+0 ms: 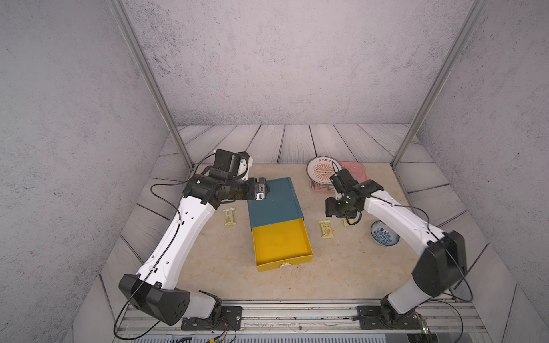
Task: Take the cookies out of the drawer
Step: Place the cookie at the center of the board.
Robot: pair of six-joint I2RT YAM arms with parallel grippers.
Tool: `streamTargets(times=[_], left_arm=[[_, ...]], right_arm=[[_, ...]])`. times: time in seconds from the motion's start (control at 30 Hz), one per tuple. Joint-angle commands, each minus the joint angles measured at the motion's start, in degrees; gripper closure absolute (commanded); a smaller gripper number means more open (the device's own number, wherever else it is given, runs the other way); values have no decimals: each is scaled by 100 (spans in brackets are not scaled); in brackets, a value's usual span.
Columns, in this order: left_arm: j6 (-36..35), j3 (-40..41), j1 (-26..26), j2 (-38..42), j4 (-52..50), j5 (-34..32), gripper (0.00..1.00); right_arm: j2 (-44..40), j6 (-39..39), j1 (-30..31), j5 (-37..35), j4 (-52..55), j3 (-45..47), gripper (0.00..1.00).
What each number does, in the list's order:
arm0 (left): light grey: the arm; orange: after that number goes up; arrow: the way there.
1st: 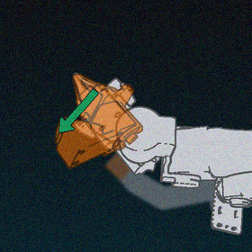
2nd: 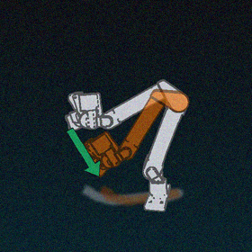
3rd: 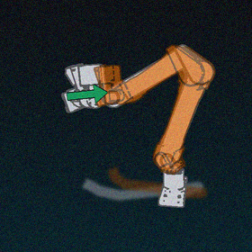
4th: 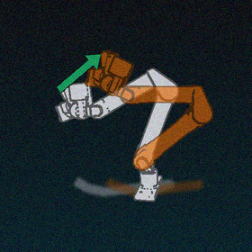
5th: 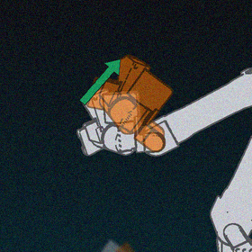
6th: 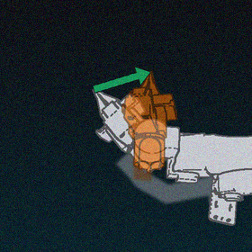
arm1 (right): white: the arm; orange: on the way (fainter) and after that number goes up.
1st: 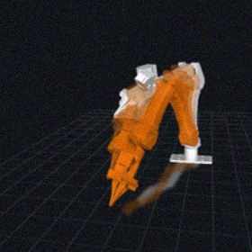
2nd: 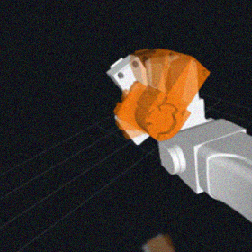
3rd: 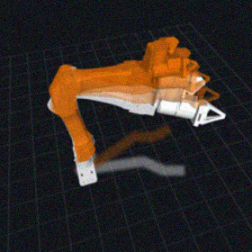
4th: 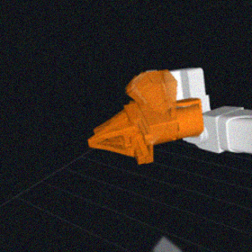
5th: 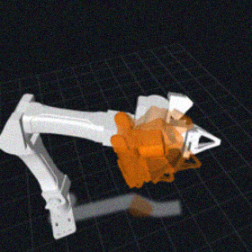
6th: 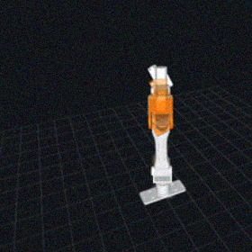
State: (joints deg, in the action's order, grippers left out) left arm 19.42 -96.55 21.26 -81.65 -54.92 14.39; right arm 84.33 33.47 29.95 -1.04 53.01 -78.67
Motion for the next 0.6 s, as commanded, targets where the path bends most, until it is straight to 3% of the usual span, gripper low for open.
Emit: streamTargets(times=[0.0, 0.07, 0.1, 0.13, 0.23, 0.33, 0.4, 0.57], left_arm=[[-255, -644, -263, -446, -58, 28, 18], [-384, -1030, -348, -803, -83, 78, 46], [-429, -1272, -366, -1013, -151, 32, 55], [-486, -1520, -380, -1242, -222, 30, 59], [-597, -2022, -377, -1725, -306, -50, 61], [-677, -2343, -378, -2125, -322, -171, 62], [-714, -2569, -379, -2363, -369, -220, 62], [-788, -2742, -377, -2730, -351, -226, 62]], right_arm=[[-1226, 597, 632, 306, 203, 609, 53], [-1827, 1059, 1513, -360, 217, 970, 84], [-2065, 1310, 1986, -517, 72, 1192, 95], [-2258, 1618, 2440, -697, -72, 1404, 100], [-2454, 2256, 3733, -1405, -584, 1787, 100], [-2317, 2778, 4886, -2576, -637, 1769, 100], [-2293, 2918, 5256, -2992, -856, 1819, 100], [-1977, 2781, 5534, -3050, -1509, 1861, 100]])
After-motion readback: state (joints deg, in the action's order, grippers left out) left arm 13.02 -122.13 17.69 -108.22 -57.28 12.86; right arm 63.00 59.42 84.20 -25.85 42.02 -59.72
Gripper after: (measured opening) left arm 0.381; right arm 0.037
